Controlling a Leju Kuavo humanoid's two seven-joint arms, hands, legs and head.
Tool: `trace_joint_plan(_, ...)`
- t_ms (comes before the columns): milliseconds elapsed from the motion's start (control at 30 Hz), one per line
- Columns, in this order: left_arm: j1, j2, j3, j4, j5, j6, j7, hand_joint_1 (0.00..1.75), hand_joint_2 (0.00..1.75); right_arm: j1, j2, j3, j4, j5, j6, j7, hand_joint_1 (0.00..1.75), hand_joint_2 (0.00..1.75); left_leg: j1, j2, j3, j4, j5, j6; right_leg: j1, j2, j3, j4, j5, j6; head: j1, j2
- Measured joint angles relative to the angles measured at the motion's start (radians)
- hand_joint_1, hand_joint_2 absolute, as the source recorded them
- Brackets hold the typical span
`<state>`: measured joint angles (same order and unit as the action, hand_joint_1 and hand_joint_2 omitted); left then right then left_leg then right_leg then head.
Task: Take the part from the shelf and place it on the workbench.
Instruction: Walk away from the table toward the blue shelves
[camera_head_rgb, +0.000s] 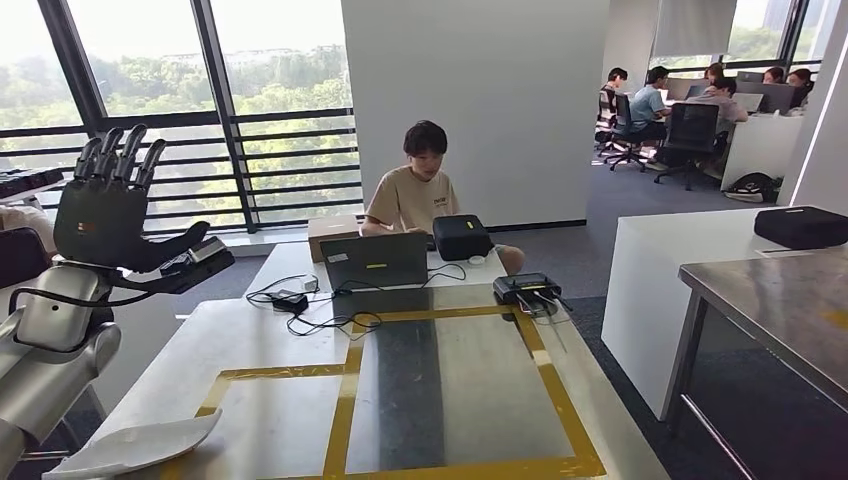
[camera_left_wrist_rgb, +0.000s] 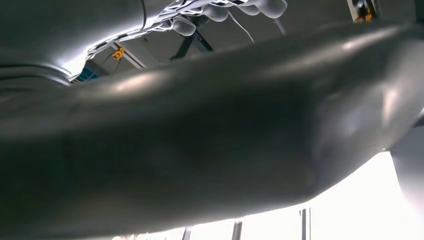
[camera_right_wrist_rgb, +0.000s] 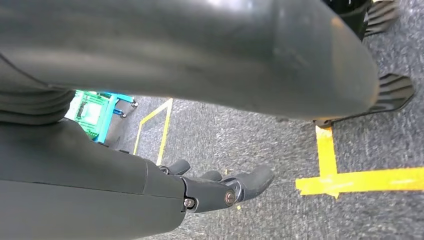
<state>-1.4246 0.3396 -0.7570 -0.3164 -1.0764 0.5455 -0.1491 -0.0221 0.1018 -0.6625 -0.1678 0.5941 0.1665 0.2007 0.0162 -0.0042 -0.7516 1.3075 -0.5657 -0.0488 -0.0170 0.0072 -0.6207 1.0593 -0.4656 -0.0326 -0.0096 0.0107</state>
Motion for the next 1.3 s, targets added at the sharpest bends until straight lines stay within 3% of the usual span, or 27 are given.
trace_joint_plan(33, 0.000, 0.001, 0.003, -0.001, 0.003, 0.013, -0.003, 0.00, 0.00, 0.000, 0.000, -0.001, 0.000, 0.001, 0.000, 0.000, 0.00, 0.00, -0.003, 0.000, 0.012, 0.010, 0.004, 0.005, 0.004, 0.000, -0.011, 0.000, 0.008, -0.002, 0.000, 0.000)
trace_joint_plan(67, 0.000, 0.003, 0.007, -0.003, 0.005, 0.027, -0.007, 0.00, 0.00, 0.000, 0.000, -0.003, 0.000, 0.002, 0.000, 0.000, 0.00, 0.00, -0.007, 0.000, 0.042, -0.016, 0.022, 0.014, 0.009, 0.000, -0.021, 0.000, 0.017, -0.004, 0.000, 0.000)
trace_joint_plan(100, -0.001, 0.006, 0.012, -0.007, 0.008, 0.038, -0.011, 0.00, 0.00, 0.000, 0.000, -0.004, 0.000, 0.004, 0.000, 0.000, 0.00, 0.00, -0.013, -0.001, 0.090, -0.073, 0.043, 0.026, 0.013, 0.000, -0.030, 0.000, 0.025, -0.005, 0.000, 0.000)
trace_joint_plan(167, -0.003, 0.011, 0.025, -0.018, 0.010, 0.057, -0.017, 0.00, 0.00, 0.000, 0.003, -0.006, 0.000, 0.008, 0.000, 0.000, 0.00, 0.00, -0.027, 0.000, 0.184, -0.206, 0.051, 0.049, 0.017, 0.000, -0.042, -0.001, 0.041, -0.001, 0.001, 0.000)
trace_joint_plan(233, -0.008, 0.016, 0.037, -0.027, 0.011, 0.071, -0.019, 0.00, 0.00, -0.001, 0.005, -0.007, 0.000, 0.010, 0.001, 0.000, 0.00, 0.00, -0.038, 0.002, 0.219, -0.271, 0.046, 0.058, 0.011, 0.000, -0.045, -0.007, 0.056, 0.009, 0.001, 0.000)
trace_joint_plan(300, -0.011, 0.021, 0.049, -0.032, 0.011, 0.079, -0.019, 0.00, 0.00, 0.000, 0.005, -0.008, 0.000, 0.012, 0.003, 0.000, 0.00, 0.00, -0.040, 0.005, 0.216, -0.291, 0.067, 0.061, 0.006, 0.000, -0.045, -0.014, 0.068, 0.021, -0.001, 0.000)
trace_joint_plan(333, -0.012, 0.023, 0.053, -0.034, 0.011, 0.081, -0.018, 0.00, 0.00, 0.001, 0.005, -0.008, 0.000, 0.013, 0.004, 0.000, 0.00, 0.00, -0.037, 0.008, 0.215, -0.301, 0.079, 0.066, 0.006, 0.000, -0.049, -0.010, 0.058, 0.026, 0.000, 0.000)
trace_joint_plan(400, -0.013, 0.025, 0.061, -0.038, 0.012, 0.084, -0.017, 0.00, 0.00, 0.000, 0.004, -0.008, 0.000, 0.014, 0.005, 0.004, 0.00, 0.00, -0.030, 0.013, 0.203, -0.314, 0.106, 0.073, 0.005, -0.001, -0.070, 0.048, -0.010, 0.036, 0.002, 0.000)
trace_joint_plan(467, -0.010, 0.030, 0.069, -0.040, 0.017, 0.085, -0.016, 0.00, 0.00, -0.002, 0.003, -0.008, 0.000, 0.015, 0.005, 0.006, 0.00, 0.00, -0.027, 0.013, 0.174, -0.313, 0.129, 0.075, 0.003, -0.001, -0.102, 0.167, -0.097, 0.047, 0.004, 0.000)
trace_joint_plan(500, -0.006, 0.034, 0.072, -0.040, 0.021, 0.085, -0.016, 0.00, 0.00, -0.002, 0.002, -0.009, 0.000, 0.015, 0.004, 0.007, 0.00, 0.00, -0.024, 0.013, 0.158, -0.311, 0.140, 0.072, 0.001, -0.001, -0.110, 0.218, -0.116, 0.052, 0.005, 0.000)
trace_joint_plan(533, 0.000, 0.040, 0.076, -0.040, 0.029, 0.088, -0.018, 0.00, 0.00, -0.002, 0.002, -0.009, 0.000, 0.015, 0.004, 0.007, 0.00, 0.00, -0.021, 0.013, 0.140, -0.308, 0.151, 0.069, -0.001, -0.002, -0.105, 0.245, -0.111, 0.058, 0.005, 0.000)
trace_joint_plan(600, 0.023, 0.055, 0.090, -0.044, 0.056, 0.101, -0.024, 0.00, 0.00, -0.002, 0.002, -0.011, 0.000, 0.014, 0.002, 0.007, 0.00, 0.00, -0.014, 0.013, 0.107, -0.300, 0.172, 0.058, -0.006, -0.003, -0.048, 0.199, -0.062, 0.067, 0.006, 0.000)
trace_joint_plan(633, 0.038, 0.064, 0.101, -0.049, 0.077, 0.111, -0.031, 0.00, 0.00, -0.004, 0.002, -0.012, 0.000, 0.013, 0.000, 0.007, 0.00, 0.00, -0.011, 0.013, 0.090, -0.292, 0.180, 0.051, -0.010, -0.003, 0.001, 0.135, -0.055, 0.072, 0.007, 0.000)
trace_joint_plan(667, 0.057, 0.076, 0.114, -0.057, 0.102, 0.122, -0.042, 0.00, 0.00, -0.005, 0.003, -0.014, 0.000, 0.011, -0.002, 0.008, 0.00, 0.00, -0.010, 0.013, 0.078, -0.285, 0.187, 0.043, -0.010, -0.001, 0.043, 0.076, -0.057, 0.068, 0.008, 0.000)
trace_joint_plan(733, 0.115, 0.096, 0.160, -0.088, 0.157, 0.139, -0.073, 0.00, 0.00, -0.006, 0.004, -0.018, 0.000, 0.005, -0.009, 0.008, 0.00, 0.00, -0.013, 0.014, 0.068, -0.276, 0.199, 0.029, -0.008, 0.005, 0.086, 0.005, -0.081, 0.051, 0.008, 0.000)
trace_joint_plan(800, 0.208, 0.111, 0.232, -0.136, 0.195, 0.146, -0.106, 0.00, 0.00, -0.005, 0.006, -0.025, 0.000, -0.001, -0.016, 0.007, 0.00, 0.00, -0.014, 0.016, 0.074, -0.283, 0.212, 0.016, -0.009, 0.008, 0.082, -0.001, -0.073, 0.026, 0.006, 0.000)
trace_joint_plan(833, 0.262, 0.117, 0.274, -0.160, 0.203, 0.147, -0.125, 0.00, 0.00, -0.005, 0.007, -0.029, 0.000, -0.004, -0.019, 0.007, 0.00, 0.00, -0.012, 0.015, 0.072, -0.282, 0.206, 0.010, -0.009, 0.008, 0.077, -0.002, -0.064, 0.017, 0.005, 0.000)
trace_joint_plan(867, 0.321, 0.119, 0.320, -0.184, 0.202, 0.147, -0.148, 0.00, 0.00, -0.005, 0.009, -0.033, 0.000, -0.007, -0.023, 0.007, 0.00, 0.00, -0.011, 0.014, 0.065, -0.265, 0.182, 0.005, -0.010, 0.007, 0.070, -0.005, -0.053, 0.009, 0.004, -0.001)
trace_joint_plan(967, 0.544, 0.080, 0.514, -0.252, 0.202, 0.148, -0.230, 0.00, 0.00, -0.005, 0.012, -0.047, 0.000, -0.012, -0.036, 0.006, 0.00, 0.00, -0.008, 0.008, 0.029, -0.113, 0.041, -0.005, -0.009, 0.006, 0.038, -0.011, -0.016, -0.002, 0.000, -0.001)
trace_joint_plan(1000, 0.628, 0.052, 0.589, -0.266, 0.216, 0.147, -0.249, 0.00, 0.00, -0.004, 0.012, -0.052, 0.000, -0.012, -0.040, 0.006, 0.00, 0.00, -0.008, 0.007, 0.023, -0.056, 0.016, -0.005, -0.007, 0.007, 0.023, -0.012, -0.004, -0.003, 0.000, -0.001)
trace_joint_plan(1033, 0.709, 0.022, 0.657, -0.272, 0.239, 0.141, -0.261, 0.00, 0.00, -0.003, 0.013, -0.056, 0.000, -0.012, -0.043, 0.006, 0.00, 0.00, -0.007, 0.007, 0.026, -0.019, 0.013, -0.003, -0.004, 0.009, 0.007, -0.012, 0.008, -0.004, -0.001, -0.001)
trace_joint_plan(1067, 0.783, -0.009, 0.715, -0.272, 0.269, 0.132, -0.269, 0.00, 0.00, -0.002, 0.013, -0.059, 0.000, -0.011, -0.046, 0.006, 0.00, 0.00, -0.008, 0.007, 0.043, -0.013, 0.029, 0.003, 0.000, 0.011, -0.011, -0.012, 0.020, -0.004, -0.002, -0.001)
trace_joint_plan(1133, 0.900, -0.064, 0.809, -0.259, 0.333, 0.107, -0.273, 0.00, 0.00, 0.001, 0.015, -0.064, 0.000, -0.009, -0.048, 0.006, 0.00, 0.00, -0.013, 0.007, 0.126, -0.096, 0.060, 0.025, 0.008, 0.013, -0.043, -0.011, 0.044, -0.004, -0.004, -0.001)
trace_joint_plan(1200, 0.982, -0.112, 0.881, -0.214, 0.376, 0.057, -0.229, 0.00, 0.00, 0.003, 0.018, -0.066, 0.000, -0.004, -0.048, 0.011, 0.00, 0.00, -0.024, 0.013, 0.223, -0.231, 0.038, 0.043, 0.013, 0.014, -0.057, -0.014, 0.063, 0.003, -0.002, -0.001)
trace_joint_plan(1233, 1.017, -0.132, 0.909, -0.184, 0.389, 0.028, -0.193, 0.00, 0.00, 0.003, 0.019, -0.068, 0.000, -0.002, -0.047, 0.013, 0.00, 0.00, -0.030, 0.016, 0.251, -0.277, 0.024, 0.047, 0.010, 0.013, -0.057, -0.017, 0.071, 0.010, -0.002, 0.000)
trace_joint_plan(1300, 1.086, -0.166, 0.958, -0.122, 0.408, -0.033, -0.099, 0.00, 0.00, 0.007, 0.019, -0.069, 0.000, 0.007, -0.042, 0.010, 0.00, 0.00, -0.041, 0.017, 0.258, -0.307, 0.033, 0.053, 0.001, 0.011, -0.054, -0.028, 0.087, 0.027, -0.001, 0.000)
